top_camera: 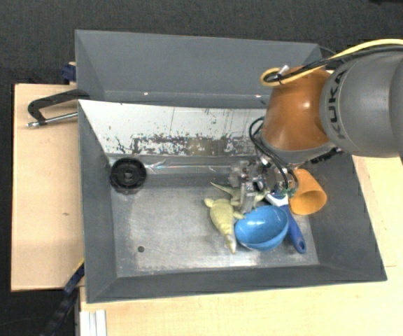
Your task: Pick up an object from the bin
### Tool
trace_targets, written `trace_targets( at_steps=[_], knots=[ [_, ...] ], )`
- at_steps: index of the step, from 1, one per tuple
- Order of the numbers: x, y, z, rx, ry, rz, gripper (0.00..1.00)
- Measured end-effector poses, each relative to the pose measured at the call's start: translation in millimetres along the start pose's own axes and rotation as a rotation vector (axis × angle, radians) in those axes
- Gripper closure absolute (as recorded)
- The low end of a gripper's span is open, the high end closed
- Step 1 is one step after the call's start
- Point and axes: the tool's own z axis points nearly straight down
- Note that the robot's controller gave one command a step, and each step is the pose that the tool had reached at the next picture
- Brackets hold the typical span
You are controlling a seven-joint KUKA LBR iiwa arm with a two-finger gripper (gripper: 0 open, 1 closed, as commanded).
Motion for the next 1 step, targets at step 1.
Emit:
trace_targets(
  at_steps=[1],
  knots=[
    [-7.3, -2.8, -218.4, 0.008, -0.025, 0.036, 1.00]
  ],
)
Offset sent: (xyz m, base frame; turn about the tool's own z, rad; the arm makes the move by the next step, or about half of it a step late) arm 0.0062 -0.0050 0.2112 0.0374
